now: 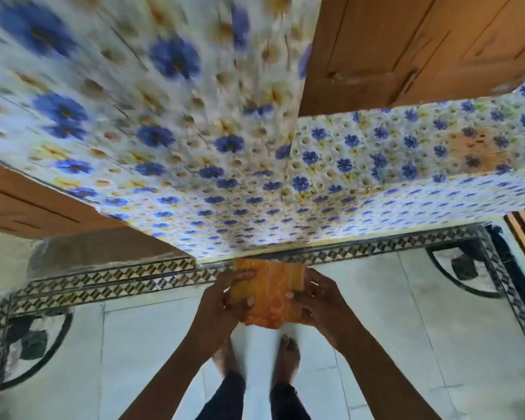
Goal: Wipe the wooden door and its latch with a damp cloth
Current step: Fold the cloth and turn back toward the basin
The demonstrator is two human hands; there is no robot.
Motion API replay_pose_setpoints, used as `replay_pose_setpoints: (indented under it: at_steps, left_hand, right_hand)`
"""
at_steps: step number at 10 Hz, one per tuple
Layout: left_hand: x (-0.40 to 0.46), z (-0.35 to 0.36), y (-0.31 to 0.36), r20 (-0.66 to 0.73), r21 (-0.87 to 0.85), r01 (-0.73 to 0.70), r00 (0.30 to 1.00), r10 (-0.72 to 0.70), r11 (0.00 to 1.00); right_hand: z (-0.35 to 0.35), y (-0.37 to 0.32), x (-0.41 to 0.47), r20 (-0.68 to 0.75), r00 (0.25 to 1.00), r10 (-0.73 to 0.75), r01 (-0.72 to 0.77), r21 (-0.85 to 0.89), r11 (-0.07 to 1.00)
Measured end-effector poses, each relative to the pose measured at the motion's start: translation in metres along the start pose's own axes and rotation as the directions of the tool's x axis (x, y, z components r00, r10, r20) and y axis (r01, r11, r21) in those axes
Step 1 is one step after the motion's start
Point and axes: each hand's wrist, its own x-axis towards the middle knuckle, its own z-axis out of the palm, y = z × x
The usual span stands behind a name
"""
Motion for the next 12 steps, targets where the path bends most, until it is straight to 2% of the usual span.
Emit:
replay_pose_setpoints:
  at_steps: [2, 3, 4, 6, 7, 8, 9, 10, 11, 12]
  left_hand:
    - [0.104, 0.035, -0.176, 0.025, 0.116, 0.114, 0.993, -0.118, 0.987]
    - [0.152, 0.054, -0.262, -0.03, 0.232, 0.261, 0.965, -0.261, 0.937]
    - [0.199, 0.076, -0.343, -0.03, 0.262, 0.372, 0.926, -0.377, 0.891]
    - [0.25, 0.115, -0.461, -0.109, 0.35, 0.433, 0.9, -0.423, 0.831]
    - [0.269, 0.127, -0.505, -0.147, 0.405, 0.457, 0.887, -0.437, 0.792]
    - [0.29, 0.139, -0.536, -0.132, 0.407, 0.442, 0.894, -0.428, 0.8]
    - [0.303, 0.146, -0.556, -0.081, 0.511, 0.438, 0.881, -0.465, 0.74]
    - [0.301, 0.147, -0.575, -0.118, 0.663, 0.363, 0.914, -0.388, 0.654]
    - [0.3, 0.153, -0.569, -0.059, 0.728, 0.284, 0.933, -0.356, 0.624]
    - [0.304, 0.158, -0.576, 0.038, 0.777, 0.234, 0.909, -0.416, 0.584]
  right_hand:
    - [-0.036, 0.129, 0.154, -0.137, 0.988, -0.07, 0.033, -0.258, 0.966]
    - [-0.049, 0.194, 0.223, -0.213, 0.975, -0.065, -0.022, -0.379, 0.925]
    - [-0.055, 0.255, 0.284, -0.287, 0.952, -0.106, -0.061, -0.515, 0.855]
    - [-0.055, 0.345, 0.394, -0.316, 0.932, -0.179, -0.068, -0.636, 0.769]
    - [-0.059, 0.382, 0.447, -0.346, 0.934, -0.089, -0.151, -0.607, 0.78]
    - [-0.062, 0.406, 0.487, -0.411, 0.912, -0.021, -0.22, -0.531, 0.818]
    - [-0.062, 0.41, 0.498, -0.463, 0.887, 0.002, -0.239, -0.454, 0.859]
    - [-0.058, 0.405, 0.484, -0.434, 0.889, -0.146, -0.136, -0.554, 0.822]
    - [-0.062, 0.413, 0.492, -0.252, 0.965, -0.066, -0.085, -0.545, 0.834]
    - [-0.062, 0.403, 0.494, -0.146, 0.987, 0.06, -0.14, -0.633, 0.761]
